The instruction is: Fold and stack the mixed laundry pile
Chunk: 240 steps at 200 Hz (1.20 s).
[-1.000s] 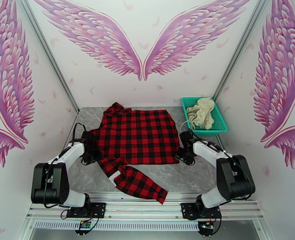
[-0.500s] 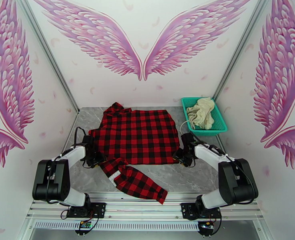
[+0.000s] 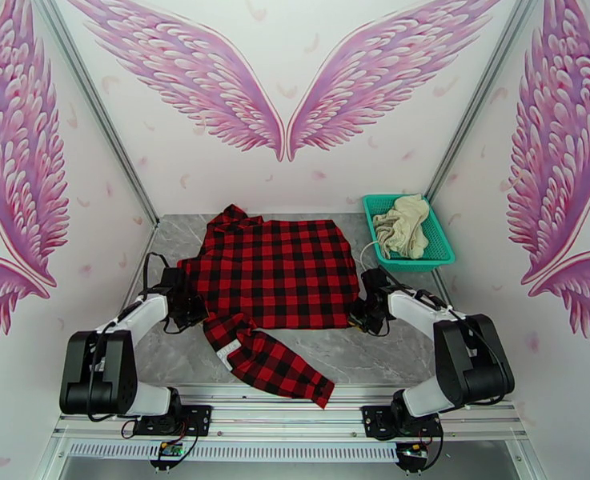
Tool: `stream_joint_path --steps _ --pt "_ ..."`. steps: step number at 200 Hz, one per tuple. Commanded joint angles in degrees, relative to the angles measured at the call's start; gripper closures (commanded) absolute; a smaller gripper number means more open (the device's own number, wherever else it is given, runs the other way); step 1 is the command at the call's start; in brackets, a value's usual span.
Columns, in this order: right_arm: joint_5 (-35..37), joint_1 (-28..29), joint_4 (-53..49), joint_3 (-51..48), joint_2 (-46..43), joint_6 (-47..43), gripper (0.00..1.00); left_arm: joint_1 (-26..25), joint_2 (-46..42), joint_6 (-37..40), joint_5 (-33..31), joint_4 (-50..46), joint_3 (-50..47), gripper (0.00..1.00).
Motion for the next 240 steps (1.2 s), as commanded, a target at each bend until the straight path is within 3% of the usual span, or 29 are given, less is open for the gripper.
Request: stream_joint_path --steps 1,39,87,167,240 --pt "1.3 -0.3 -4.1 2.1 -3.2 -1.1 0.92 0.0 -2.6 2.6 1.4 -3.3 3.2 1.00" --pt "0.9 -0.3 -5.5 -2.3 -7.7 -0.4 0.93 0.0 -4.7 3.2 1.4 -5.6 2.4 1.00" --pt "2.2 -0.3 -4.4 -3.6 -6.3 -0.3 0.89 0.0 -5.3 3.7 1.0 -5.3 1.7 1.00" --pt "3.2 -0.2 -6.6 13.4 2.5 -2.1 0.88 0.1 -3.3 2.9 1.5 -4.2 11.1 1.00" --pt "3.6 -0.2 -8.8 29.0 13.1 -3.7 0.87 0.3 4.1 0.5 0.0 -2.5 19.1 1.00"
